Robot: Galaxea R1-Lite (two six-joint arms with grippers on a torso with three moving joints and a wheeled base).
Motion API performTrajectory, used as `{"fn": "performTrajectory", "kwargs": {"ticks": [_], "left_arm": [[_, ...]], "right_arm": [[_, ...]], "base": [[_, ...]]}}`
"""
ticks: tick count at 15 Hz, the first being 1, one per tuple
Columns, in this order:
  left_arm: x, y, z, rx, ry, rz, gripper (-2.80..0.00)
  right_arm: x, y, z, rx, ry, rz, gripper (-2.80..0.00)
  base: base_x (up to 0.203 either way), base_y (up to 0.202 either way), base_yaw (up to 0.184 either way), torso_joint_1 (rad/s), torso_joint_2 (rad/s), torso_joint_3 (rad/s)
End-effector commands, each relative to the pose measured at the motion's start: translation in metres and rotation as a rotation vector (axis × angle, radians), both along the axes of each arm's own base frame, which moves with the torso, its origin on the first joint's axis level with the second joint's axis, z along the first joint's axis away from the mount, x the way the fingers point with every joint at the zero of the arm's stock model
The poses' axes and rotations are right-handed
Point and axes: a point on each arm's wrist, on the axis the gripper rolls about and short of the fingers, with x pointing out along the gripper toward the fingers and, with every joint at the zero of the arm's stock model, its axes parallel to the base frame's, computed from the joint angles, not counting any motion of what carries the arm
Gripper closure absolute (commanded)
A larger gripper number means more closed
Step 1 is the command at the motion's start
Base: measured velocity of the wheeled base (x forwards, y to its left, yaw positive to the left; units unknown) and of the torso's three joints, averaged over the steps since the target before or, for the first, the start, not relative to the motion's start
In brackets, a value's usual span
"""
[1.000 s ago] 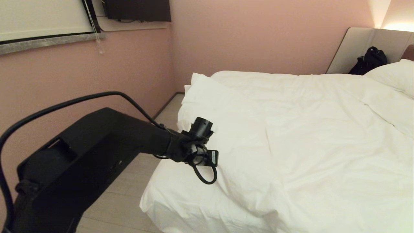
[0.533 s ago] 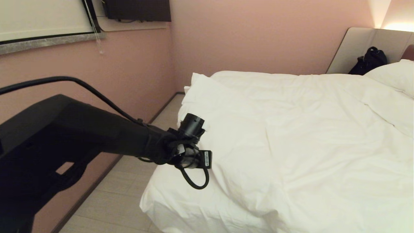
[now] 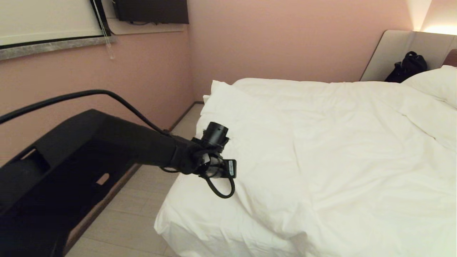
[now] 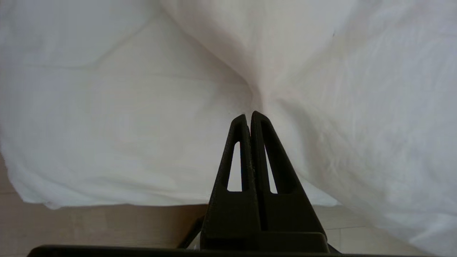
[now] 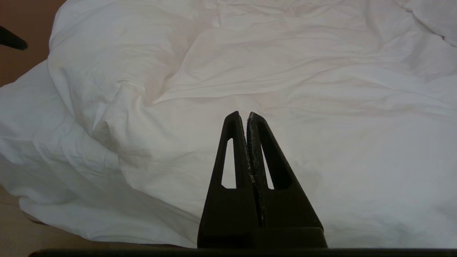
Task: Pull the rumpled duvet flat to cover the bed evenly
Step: Flatten the corners of the folded blanket
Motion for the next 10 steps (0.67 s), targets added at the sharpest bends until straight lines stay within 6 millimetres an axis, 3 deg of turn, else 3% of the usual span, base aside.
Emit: {"fn": "performTrajectory", "kwargs": {"ticks": [1, 2, 6, 10], "left_arm": [[0.010, -0.003, -0.018, 0.015, 0.022, 0.009, 0.00], [0.019, 0.000, -0.018, 0.006, 0.012, 0.023, -2.80], [0.065, 0.030, -0.018, -0.055, -0.030, 0.102, -2.80], [0.086, 0.052, -0.037, -0.101, 0.030, 0.124, -2.80]], "right_arm": [[0.000, 0.000, 0.000, -0.001, 0.000, 0.000, 0.00], [0.000, 0.000, 0.000, -0.001, 0.000, 0.000, 0.00], [0.000, 0.000, 0.000, -0.001, -0.002, 0.000, 0.00], [0.000, 0.000, 0.000, -0.001, 0.000, 0.000, 0.00]], "base": [[0.000, 0.000, 0.000, 0.000, 0.00, 0.000], [0.000, 0.000, 0.000, 0.000, 0.00, 0.000], [0.000, 0.000, 0.000, 0.000, 0.00, 0.000], [0.000, 0.000, 0.000, 0.000, 0.00, 0.000]]}}
